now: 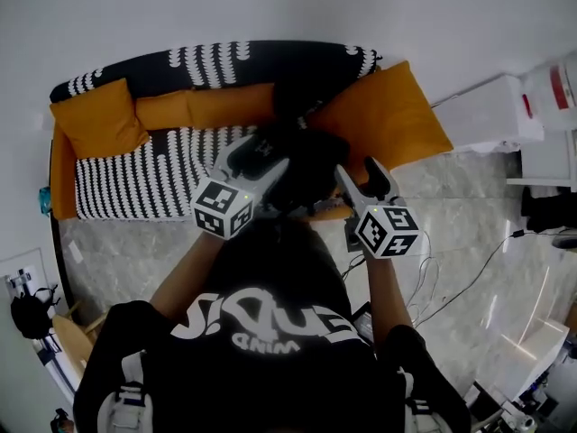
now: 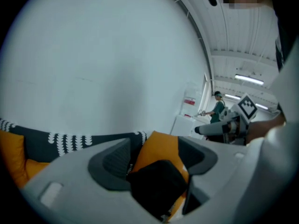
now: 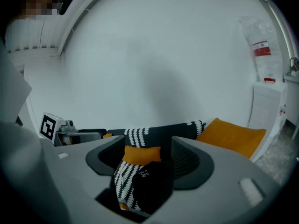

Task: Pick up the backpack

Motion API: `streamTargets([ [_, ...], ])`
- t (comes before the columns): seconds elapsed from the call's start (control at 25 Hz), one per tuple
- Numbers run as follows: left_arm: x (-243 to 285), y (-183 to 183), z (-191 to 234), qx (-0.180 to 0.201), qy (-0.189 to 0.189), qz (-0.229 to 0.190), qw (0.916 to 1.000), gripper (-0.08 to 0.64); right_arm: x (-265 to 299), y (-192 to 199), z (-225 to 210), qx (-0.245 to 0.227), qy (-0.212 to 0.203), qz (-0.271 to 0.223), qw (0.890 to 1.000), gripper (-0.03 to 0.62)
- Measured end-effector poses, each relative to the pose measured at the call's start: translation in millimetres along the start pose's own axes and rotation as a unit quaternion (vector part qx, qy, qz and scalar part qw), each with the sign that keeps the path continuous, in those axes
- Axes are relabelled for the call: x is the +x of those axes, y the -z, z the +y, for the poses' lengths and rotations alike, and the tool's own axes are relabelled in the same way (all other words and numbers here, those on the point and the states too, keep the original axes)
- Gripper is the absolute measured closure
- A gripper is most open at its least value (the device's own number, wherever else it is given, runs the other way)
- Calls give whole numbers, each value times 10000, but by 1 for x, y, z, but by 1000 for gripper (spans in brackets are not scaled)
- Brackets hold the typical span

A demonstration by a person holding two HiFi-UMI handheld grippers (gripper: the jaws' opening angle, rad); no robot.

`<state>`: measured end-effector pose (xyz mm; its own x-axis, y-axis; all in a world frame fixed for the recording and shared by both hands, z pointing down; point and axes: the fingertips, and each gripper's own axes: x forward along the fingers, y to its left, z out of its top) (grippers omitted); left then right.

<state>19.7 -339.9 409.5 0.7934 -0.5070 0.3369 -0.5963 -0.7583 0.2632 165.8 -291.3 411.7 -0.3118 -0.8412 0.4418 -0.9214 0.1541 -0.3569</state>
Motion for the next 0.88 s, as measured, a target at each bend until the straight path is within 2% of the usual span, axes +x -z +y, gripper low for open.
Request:
streamTargets([
  [0.16, 24, 20, 0, 70, 233, 353, 9991, 203, 21, 18, -15, 124, -180, 423, 9989, 261],
  [0.32, 46, 59, 5, 77, 431, 782, 9960, 199, 44, 54, -27, 366, -345, 1000, 9937, 261],
  [0.48, 70, 100, 18, -63, 507, 1114, 9925, 199, 70, 90, -50, 408, -295, 1447, 9882, 261],
  [0.72, 92, 177, 38, -261, 591, 1714, 9831, 199, 100, 142, -86, 612, -116, 1828, 9812, 261],
  [0.88, 99, 227, 44, -319, 744, 2049, 9754, 199, 114, 173, -94, 644, -158, 2026, 9770, 265],
])
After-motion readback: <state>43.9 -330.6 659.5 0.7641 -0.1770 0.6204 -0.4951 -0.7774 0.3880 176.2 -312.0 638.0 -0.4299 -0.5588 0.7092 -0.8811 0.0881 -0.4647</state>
